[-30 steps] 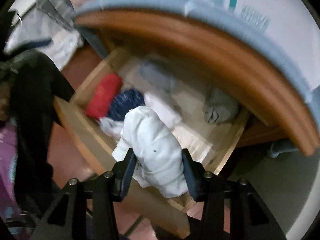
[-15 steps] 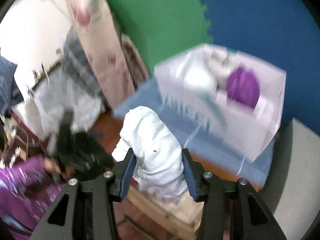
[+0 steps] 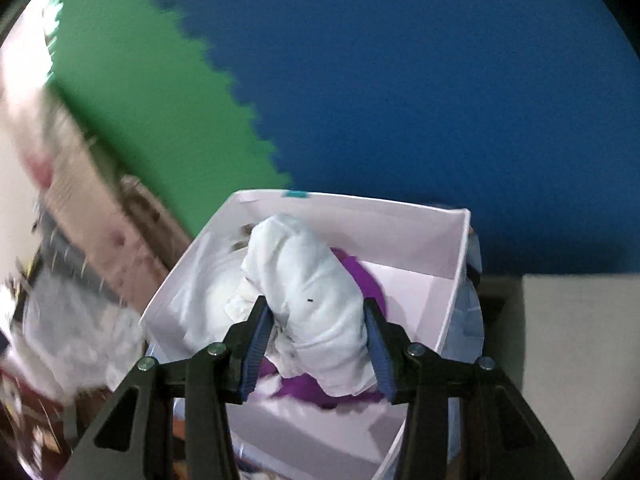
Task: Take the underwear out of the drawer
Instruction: 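Withdraw the open right tool from the shoe box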
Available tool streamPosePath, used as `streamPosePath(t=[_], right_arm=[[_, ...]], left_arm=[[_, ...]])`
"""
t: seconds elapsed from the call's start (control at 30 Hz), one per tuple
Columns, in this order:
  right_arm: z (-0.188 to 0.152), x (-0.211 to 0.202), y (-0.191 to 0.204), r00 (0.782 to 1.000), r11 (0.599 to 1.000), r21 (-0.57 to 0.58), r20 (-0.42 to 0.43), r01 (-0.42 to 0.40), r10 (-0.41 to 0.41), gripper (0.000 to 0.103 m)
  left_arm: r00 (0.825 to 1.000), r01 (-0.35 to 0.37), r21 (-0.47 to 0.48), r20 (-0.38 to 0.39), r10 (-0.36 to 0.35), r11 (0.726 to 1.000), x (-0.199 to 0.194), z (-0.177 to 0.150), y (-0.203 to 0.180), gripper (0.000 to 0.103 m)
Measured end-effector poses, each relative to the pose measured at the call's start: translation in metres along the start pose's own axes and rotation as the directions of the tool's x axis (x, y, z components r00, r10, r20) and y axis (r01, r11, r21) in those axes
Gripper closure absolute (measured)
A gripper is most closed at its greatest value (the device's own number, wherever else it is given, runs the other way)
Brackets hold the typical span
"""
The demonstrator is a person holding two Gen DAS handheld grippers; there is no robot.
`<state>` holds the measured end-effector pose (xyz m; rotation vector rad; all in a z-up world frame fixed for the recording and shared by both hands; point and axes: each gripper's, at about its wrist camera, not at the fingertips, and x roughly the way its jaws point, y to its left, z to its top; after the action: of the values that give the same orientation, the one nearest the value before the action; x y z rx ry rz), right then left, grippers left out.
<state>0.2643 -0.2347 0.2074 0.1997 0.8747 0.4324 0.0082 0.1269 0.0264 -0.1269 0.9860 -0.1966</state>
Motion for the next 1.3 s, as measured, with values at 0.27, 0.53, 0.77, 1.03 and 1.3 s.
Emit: streamPosePath(t=[0.27,0.53,0.77,1.03,1.3], right_arm=[[0.001,0.040,-0.028,0.998,0.990,0.120,-0.011,0.071,-0.070,0.053],[0.000,0.033,-0.026,0.994,0.992,0.089,0.046,0.093,-0.097,0.039],[-0.023,-0.016,-0.028,0.977,0.996,0.082,0.211,-0.036,0.018,0.038],[-0.158,-0.074,-0.035,0.973,0.999,-0.025,0.229,0.032,-0.026,0.035],[-0.241,-0.109,-0.058,0.954,0.988,0.020,0.256,0.154,-0.154,0.034]], left_arm=[[1.000,0.016,-0.013,-0.014,-0.016,1.000,0.004,0.002,0.002,0.001],[1.000,0.020,-0.019,-0.013,-0.020,1.000,0.004,0.002,0.003,0.001],[1.000,0.009,-0.016,-0.019,-0.010,1.000,0.005,0.001,0.004,0.001],[0.999,-0.015,0.016,-0.040,0.016,1.000,0.011,0.000,-0.002,0.001],[0.983,0.003,0.057,-0.183,0.008,0.998,0.046,-0.004,-0.033,0.001]])
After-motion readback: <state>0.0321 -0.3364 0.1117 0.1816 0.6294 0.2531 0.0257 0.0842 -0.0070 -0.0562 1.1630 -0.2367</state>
